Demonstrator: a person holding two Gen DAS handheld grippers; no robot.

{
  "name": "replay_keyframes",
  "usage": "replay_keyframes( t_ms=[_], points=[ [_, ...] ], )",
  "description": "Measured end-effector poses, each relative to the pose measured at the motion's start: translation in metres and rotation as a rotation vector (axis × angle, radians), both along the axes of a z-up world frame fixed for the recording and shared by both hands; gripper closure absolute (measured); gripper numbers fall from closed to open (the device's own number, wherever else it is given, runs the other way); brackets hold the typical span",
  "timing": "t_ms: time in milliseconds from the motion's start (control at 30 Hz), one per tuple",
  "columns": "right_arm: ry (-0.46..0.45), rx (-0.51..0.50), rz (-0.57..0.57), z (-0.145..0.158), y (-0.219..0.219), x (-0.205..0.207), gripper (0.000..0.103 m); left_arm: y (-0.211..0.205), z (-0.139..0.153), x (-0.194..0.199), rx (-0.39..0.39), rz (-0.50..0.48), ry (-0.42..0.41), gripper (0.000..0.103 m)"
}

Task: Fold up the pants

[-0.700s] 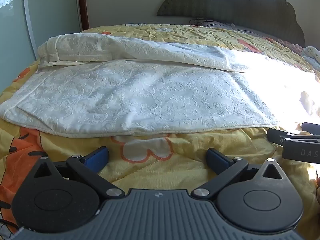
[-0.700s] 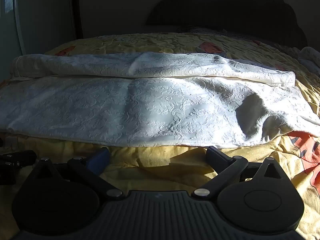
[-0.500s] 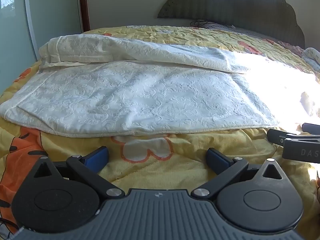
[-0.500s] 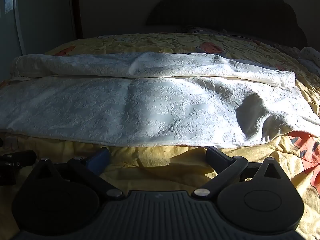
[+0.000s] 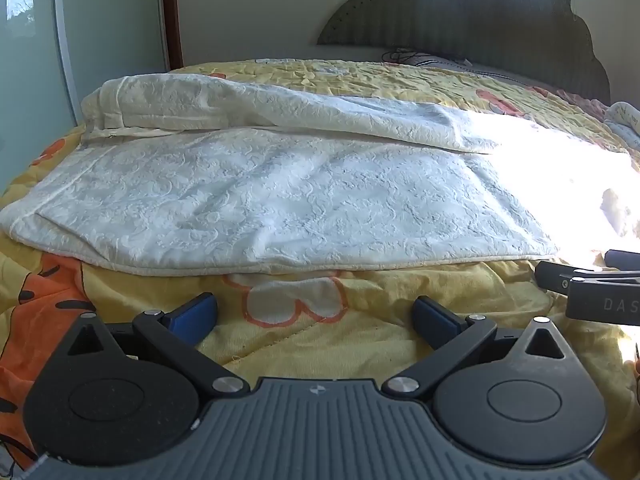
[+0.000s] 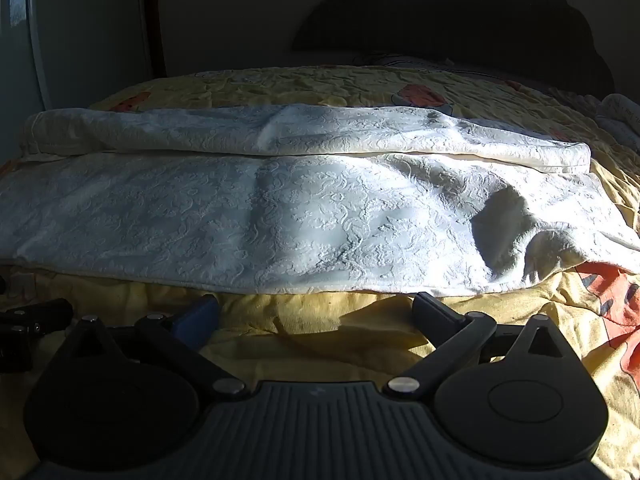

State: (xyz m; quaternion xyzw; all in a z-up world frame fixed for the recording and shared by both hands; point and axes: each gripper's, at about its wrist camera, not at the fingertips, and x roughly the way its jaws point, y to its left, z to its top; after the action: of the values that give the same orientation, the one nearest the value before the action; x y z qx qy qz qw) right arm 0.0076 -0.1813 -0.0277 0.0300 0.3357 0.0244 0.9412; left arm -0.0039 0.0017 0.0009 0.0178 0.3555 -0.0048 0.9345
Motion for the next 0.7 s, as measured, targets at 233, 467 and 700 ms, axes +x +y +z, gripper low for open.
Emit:
replay_keyframes(
  t_ms=[233, 467, 700],
  points=[
    [0.0, 0.0, 0.0, 0.0, 0.0, 0.0, 0.0, 0.0005, 0.0001, -0.0006, -0.001, 0.001, -0.003, 0.0],
    [-0.001, 0.0, 0.0, 0.0, 0.0, 0.0, 0.0, 0.0007, 0.0004, 0.0004, -0.001, 0.0, -0.003, 0.0],
    [-0.001, 0.0, 0.0, 0.0001, 0.0, 0.0, 0.0, 0.0005, -0.0003, -0.0003, -0.001, 0.001, -0.005, 0.0]
  ],
)
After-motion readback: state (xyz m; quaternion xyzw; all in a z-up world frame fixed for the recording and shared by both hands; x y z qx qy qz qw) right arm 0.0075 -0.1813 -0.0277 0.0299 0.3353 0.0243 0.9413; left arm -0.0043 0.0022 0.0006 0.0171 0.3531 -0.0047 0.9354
